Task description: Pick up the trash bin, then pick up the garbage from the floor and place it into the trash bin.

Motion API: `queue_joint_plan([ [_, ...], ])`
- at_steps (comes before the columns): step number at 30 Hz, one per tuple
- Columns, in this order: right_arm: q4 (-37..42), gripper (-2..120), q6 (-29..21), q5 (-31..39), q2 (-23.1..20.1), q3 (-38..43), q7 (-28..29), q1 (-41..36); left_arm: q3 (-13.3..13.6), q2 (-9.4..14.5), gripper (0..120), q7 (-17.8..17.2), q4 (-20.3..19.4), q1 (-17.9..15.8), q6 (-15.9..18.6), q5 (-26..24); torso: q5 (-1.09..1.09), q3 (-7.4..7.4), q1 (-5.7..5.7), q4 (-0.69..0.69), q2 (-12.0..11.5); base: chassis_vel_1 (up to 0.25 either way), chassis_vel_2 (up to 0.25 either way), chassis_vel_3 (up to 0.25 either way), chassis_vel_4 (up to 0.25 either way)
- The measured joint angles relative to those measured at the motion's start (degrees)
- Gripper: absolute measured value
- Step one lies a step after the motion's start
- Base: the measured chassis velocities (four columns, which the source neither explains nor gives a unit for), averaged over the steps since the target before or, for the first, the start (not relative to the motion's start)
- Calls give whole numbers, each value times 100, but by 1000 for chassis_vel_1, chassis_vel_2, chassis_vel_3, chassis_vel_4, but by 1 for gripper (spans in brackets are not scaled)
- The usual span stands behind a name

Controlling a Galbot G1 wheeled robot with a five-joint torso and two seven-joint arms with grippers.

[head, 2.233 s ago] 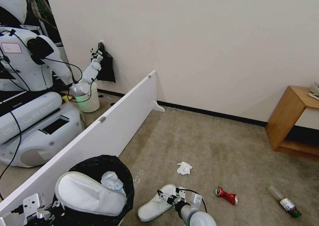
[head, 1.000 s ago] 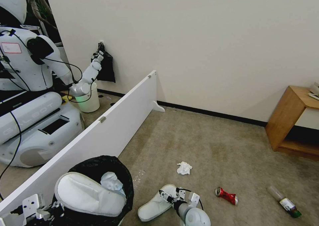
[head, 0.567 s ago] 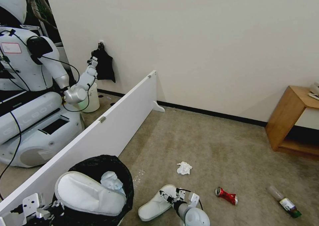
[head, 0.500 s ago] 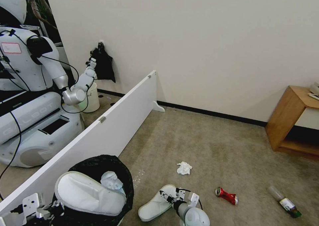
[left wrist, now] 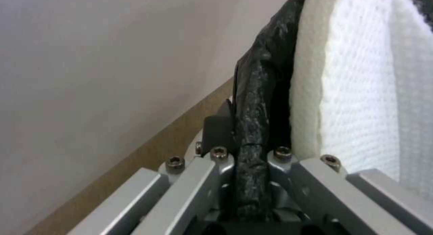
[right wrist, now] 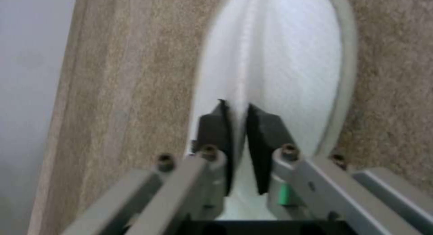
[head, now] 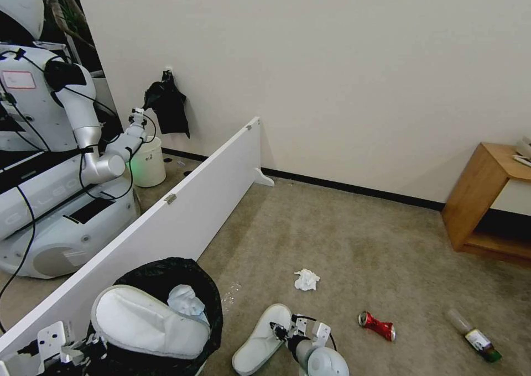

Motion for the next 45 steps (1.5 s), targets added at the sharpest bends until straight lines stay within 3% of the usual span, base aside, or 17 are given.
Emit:
queue_joint_plan([
  [2,38,1,-2,-7,-14,7,2,-19,0,3,2,0,0,-2,0,-1,0,0,0,0,0,0,0,0,0],
  [13,289,0,-12,-161,-148,101,-12,-143,11,49,2,2,0,-7,0,-16,1,0,0,0,0,0,0,0,0],
  [28,2449,0,55,-1183,-1247,1141,-422,-1245,75,91,2,-99,0,60,0,-134,0,0,0,-2,1,0,0,0,0],
  [30,3295,0,260,-1420,-1627,1617,-611,-1529,97,199,2,-122,0,58,0,-183,2,-1,0,1,1,0,0,0,0],
  [38,4222,0,952,-1996,-2033,2506,-1259,-1748,195,639,2,-169,0,-161,0,-533,1,0,0,-2,1,0,0,0,0],
  [40,4476,0,1292,-2014,-2234,2857,-1610,-1796,206,778,2,-167,0,-212,0,-636,0,0,0,-2,1,0,0,0,0],
  [45,5007,0,1578,-1713,-2396,3331,-1931,-1785,304,1004,2,-142,25,-385,1,-717,0,0,0,-1,1,0,0,0,0],
])
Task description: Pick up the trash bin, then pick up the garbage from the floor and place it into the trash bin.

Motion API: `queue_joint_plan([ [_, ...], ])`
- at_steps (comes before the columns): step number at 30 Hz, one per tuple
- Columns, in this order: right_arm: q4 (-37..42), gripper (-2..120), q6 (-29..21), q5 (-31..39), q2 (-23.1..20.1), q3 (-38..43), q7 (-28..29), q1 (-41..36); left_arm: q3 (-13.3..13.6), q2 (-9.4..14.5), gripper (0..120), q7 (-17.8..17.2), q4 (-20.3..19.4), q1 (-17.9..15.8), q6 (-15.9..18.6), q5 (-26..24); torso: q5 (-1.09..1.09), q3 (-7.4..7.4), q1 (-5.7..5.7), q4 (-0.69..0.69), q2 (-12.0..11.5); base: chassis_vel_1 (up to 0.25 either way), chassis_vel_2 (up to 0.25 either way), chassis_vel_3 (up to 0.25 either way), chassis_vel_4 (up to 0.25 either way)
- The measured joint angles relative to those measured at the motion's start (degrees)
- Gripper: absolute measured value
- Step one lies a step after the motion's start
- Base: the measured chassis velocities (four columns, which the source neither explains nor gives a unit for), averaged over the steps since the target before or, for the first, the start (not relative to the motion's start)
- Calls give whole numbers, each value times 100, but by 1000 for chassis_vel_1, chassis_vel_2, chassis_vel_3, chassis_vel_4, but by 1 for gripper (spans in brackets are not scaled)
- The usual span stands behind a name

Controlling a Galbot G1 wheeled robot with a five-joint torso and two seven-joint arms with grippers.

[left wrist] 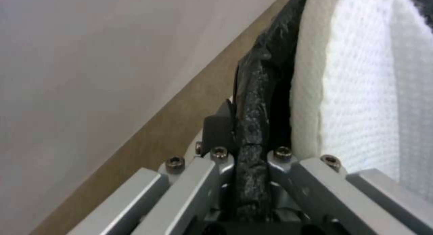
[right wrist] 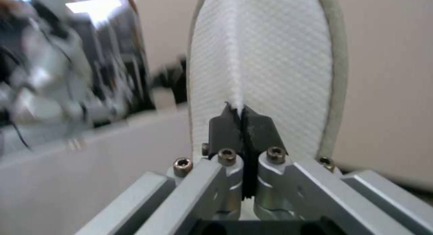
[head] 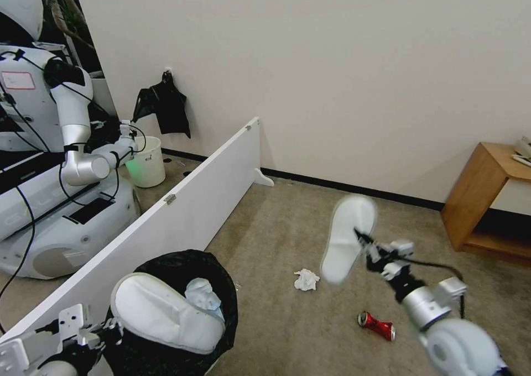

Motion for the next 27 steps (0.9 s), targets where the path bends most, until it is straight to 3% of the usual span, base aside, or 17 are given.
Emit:
queue_joint_plan([
  [12,396,0,170,1037,-482,109,-457,560,172,333,2,21,261,-403,0,-107,0,0,0,-1,-1,0,0,0,0],
  [14,354,0,241,1390,-704,-335,-646,1141,364,367,2,13,357,-616,-1,-95,0,0,0,1,-1,0,0,0,0],
  [18,286,0,261,1529,-735,-713,-764,1557,499,367,2,9,388,-683,0,-44,-2,0,0,1,-1,0,0,0,0],
  [20,128,0,271,1626,-667,-1331,-921,2077,650,331,2,6,406,-716,0,74,0,1,0,2,-1,0,0,0,0],
  [27,-198,0,271,1621,-396,-2345,-1217,2815,717,269,2,5,350,-671,0,152,0,1,0,1,-1,0,0,0,0],
])
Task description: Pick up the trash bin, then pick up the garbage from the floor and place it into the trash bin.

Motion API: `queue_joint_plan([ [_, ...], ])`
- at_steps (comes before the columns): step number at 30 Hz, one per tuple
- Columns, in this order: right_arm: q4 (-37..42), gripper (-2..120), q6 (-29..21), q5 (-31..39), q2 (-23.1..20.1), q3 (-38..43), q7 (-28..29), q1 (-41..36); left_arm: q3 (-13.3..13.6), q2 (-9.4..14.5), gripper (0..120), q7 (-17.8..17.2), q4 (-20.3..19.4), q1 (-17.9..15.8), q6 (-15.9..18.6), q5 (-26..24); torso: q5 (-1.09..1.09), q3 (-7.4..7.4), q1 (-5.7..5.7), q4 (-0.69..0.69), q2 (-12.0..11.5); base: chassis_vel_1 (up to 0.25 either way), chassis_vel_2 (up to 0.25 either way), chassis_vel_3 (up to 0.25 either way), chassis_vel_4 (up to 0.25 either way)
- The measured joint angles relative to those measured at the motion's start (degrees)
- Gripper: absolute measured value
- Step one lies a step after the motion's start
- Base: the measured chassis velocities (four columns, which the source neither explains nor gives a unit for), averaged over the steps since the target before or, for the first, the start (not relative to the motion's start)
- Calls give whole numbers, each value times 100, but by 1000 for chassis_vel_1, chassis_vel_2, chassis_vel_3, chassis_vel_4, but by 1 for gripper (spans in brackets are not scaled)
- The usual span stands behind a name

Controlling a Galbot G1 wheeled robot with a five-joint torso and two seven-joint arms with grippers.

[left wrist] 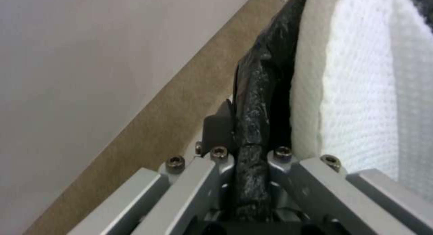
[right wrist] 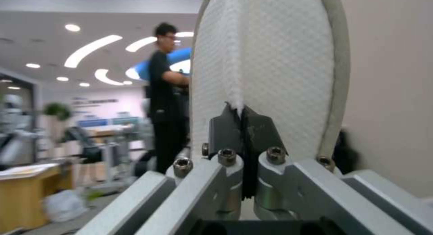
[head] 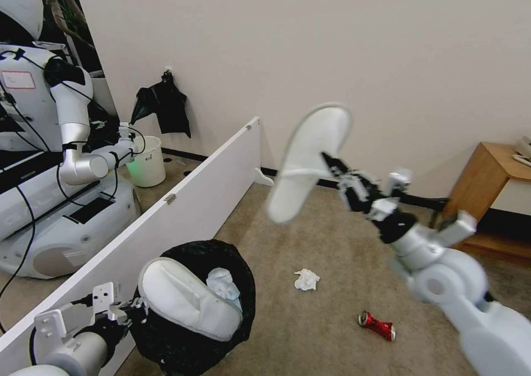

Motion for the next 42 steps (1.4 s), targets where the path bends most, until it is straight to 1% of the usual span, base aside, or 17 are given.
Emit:
queue_joint_plan([
  [1,-73,0,5,-30,70,-232,-88,188,-23,-14,2,8,-13,46,0,5,-1,0,0,-1,0,0,0,0,0],
  [2,-73,0,5,-30,70,-232,-88,188,-23,-14,2,8,-13,46,0,5,-1,0,0,-1,0,0,0,0,0],
  [5,-268,0,88,-123,243,-793,-295,714,-113,-62,2,56,-39,192,0,47,0,0,0,0,0,0,0,0,0],
  [6,-268,0,88,-123,243,-793,-295,714,-113,-62,2,56,-39,192,0,47,0,0,0,0,0,0,0,0,0],
  [8,-366,0,99,-121,362,-1228,-373,1096,-132,-109,2,65,-75,215,0,51,-1,-1,0,0,0,0,0,0,0],
  [9,-366,0,99,-121,362,-1228,-373,1096,-132,-109,2,65,-75,215,0,51,-1,-1,0,0,0,0,0,0,0],
  [11,-455,0,112,-117,431,-1564,-403,1325,-131,-141,2,61,-94,218,0,56,-1,0,0,0,0,0,0,0,0],
  [12,-455,0,112,-117,431,-1564,-403,1325,-131,-141,2,61,-94,218,0,56,-1,0,0,0,0,0,0,0,0],
  [14,-535,0,126,-83,467,-1980,-417,1534,-131,-151,2,57,-113,232,0,61,-1,-1,0,0,0,0,0,0,0],
  [19,-563,0,134,-79,473,-2170,-419,1591,-141,-159,2,55,-127,232,0,61,-1,-1,0,0,0,0,0,0,0],
  [20,-605,0,151,-111,462,-2366,-433,1607,-150,-183,2,53,-144,230,0,57,0,0,0,-1,0,0,0,0,0],
  [22,-616,0,165,-127,455,-2420,-438,1607,-152,-191,2,52,-148,229,0,55,0,-1,0,-2,0,0,0,0,0],
  [24,-626,0,170,-155,448,-2491,-446,1596,-153,-199,2,53,-154,229,0,55,-1,-1,0,-1,0,0,0,0,0],
  [25,-640,0,176,-191,443,-2654,-450,1552,-157,-213,2,52,-155,229,0,53,0,-1,0,-1,0,0,0,0,0],
  [32,-626,0,187,-240,424,-2914,-443,1468,-157,-243,2,49,-176,225,0,34,0,-1,0,-1,0,0,0,0,0],
  [42,-891,0,290,-671,490,-3258,-578,1272,-216,-239,2,37,-239,258,0,-105,-1,-1,0,0,0,0,0,0,0],
])
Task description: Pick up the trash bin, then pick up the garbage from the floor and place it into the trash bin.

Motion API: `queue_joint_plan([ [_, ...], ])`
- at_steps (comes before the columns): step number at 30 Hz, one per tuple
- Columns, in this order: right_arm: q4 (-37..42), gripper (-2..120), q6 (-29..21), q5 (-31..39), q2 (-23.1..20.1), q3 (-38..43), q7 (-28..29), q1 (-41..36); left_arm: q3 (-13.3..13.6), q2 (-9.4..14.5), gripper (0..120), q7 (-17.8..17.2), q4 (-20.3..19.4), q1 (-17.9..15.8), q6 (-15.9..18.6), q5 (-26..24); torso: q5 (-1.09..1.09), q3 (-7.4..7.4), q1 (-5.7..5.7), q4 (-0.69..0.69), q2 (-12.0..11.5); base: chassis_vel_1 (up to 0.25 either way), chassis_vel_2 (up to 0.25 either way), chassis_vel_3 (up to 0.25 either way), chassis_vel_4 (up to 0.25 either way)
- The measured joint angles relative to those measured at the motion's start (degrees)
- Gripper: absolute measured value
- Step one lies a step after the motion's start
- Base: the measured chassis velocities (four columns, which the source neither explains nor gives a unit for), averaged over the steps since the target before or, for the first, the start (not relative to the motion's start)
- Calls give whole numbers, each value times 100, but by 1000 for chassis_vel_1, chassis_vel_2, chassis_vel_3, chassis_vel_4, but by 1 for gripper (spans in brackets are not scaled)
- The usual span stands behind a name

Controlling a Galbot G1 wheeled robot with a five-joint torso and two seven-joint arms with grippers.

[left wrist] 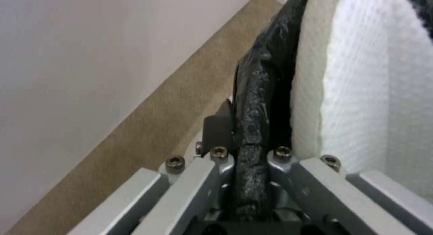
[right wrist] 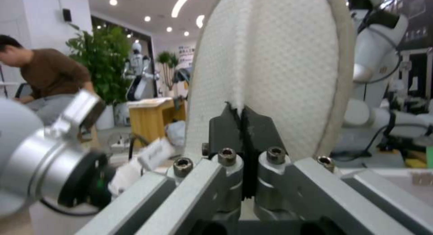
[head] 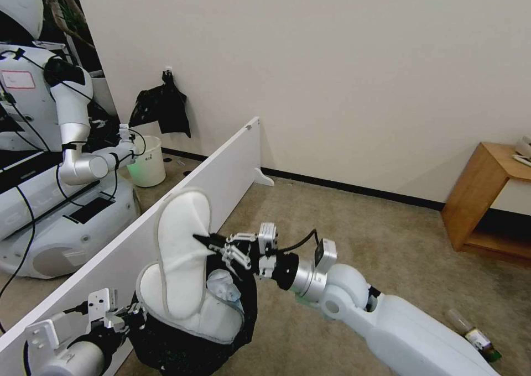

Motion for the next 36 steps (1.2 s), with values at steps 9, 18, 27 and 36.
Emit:
queue_joint_plan([
  [9,-279,0,86,-324,58,-166,-108,-112,-25,8,2,-5,-33,5,0,-74,0,0,0,-1,0,0,0,0,0],
  [18,-775,0,169,-699,215,-241,-273,-152,-91,31,2,-40,-126,64,1,-207,0,0,0,-1,0,0,0,0,0],
  [27,-1012,0,175,-796,282,-245,-370,-100,-119,50,2,-40,-130,63,2,-264,0,0,0,0,0,0,0,0,0],
  [36,-1099,0,176,-888,239,-249,-421,-122,-135,70,2,-41,-133,45,3,-316,1,0,0,-1,0,0,0,0,0],
])
